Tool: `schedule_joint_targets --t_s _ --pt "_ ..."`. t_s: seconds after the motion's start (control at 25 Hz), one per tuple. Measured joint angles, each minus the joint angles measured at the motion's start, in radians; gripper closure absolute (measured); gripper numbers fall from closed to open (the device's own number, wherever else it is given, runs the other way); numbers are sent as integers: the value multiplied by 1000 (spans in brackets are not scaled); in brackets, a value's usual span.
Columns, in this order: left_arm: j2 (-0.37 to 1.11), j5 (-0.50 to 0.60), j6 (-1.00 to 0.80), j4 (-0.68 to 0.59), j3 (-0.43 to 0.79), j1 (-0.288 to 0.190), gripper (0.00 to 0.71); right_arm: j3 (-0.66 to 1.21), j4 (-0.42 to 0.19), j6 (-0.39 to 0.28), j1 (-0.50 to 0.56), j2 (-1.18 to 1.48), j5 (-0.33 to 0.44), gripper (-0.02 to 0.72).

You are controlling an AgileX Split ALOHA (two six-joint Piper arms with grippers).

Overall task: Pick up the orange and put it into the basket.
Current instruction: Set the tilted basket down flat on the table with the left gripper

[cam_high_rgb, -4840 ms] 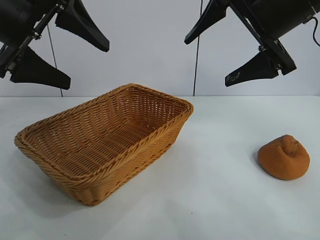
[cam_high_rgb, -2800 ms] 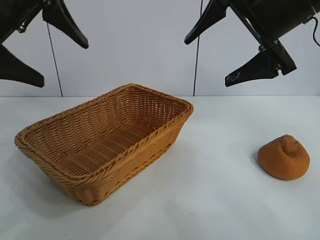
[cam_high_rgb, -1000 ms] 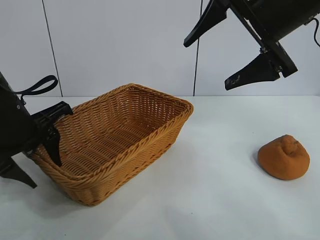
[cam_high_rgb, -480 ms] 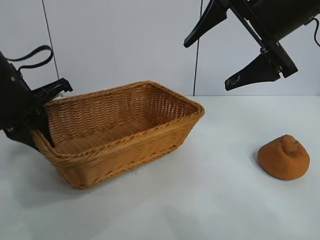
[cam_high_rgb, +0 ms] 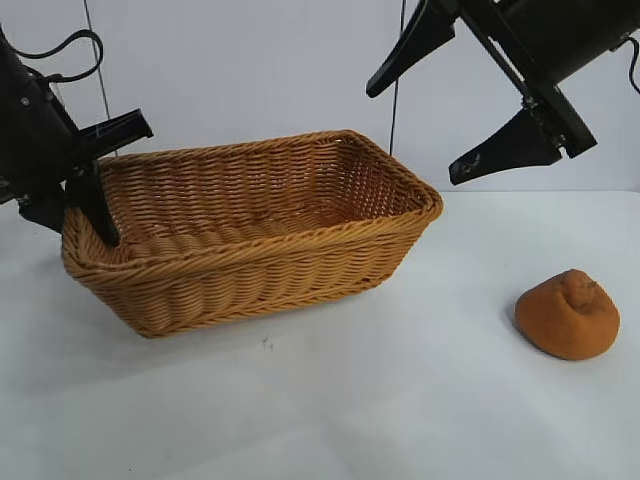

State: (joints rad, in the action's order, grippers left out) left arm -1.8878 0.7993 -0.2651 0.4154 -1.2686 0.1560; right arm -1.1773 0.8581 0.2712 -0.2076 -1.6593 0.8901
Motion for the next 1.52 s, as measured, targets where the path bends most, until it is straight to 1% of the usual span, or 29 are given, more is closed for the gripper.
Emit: schedule_joint_targets --t_s 0.2,0.36,0.56,0.64,0.76,0.88,1.12,1.28,1.32,1.36,1.4,1.48,1.52 --pt "-3 23 101 0 -1 0 625 0 0 0 0 0 0 52" --pt "-3 35 135 0 -1 1 625 0 0 0 0 0 0 52" --pt "-13 42 161 0 -13 23 625 0 0 0 0 0 0 52" --pt "-41 62 171 -1 -47 32 625 0 0 0 0 0 0 52" --pt "-113 100 183 -2 -131 37 625 0 0 0 0 0 0 52" --pt "-172 104 215 -4 -190 37 625 0 0 0 0 0 6 52" --pt "-252 94 226 -17 -209 37 625 0 -1 0 0 0 14 52" --pt "-264 88 226 -17 -210 37 625 0 -1 0 0 0 14 52" --pt "-264 88 226 -15 -210 37 607 0 -1 0 0 0 14 52" --pt "-264 88 226 -10 -210 37 571 0 -1 0 0 0 14 52" --pt "-264 88 226 -6 -210 37 501 0 -1 0 0 0 14 52" --pt "-264 95 226 -3 -213 37 301 0 -1 0 0 0 15 52" --pt "-264 106 226 -3 -219 37 226 0 -1 0 0 0 15 52"
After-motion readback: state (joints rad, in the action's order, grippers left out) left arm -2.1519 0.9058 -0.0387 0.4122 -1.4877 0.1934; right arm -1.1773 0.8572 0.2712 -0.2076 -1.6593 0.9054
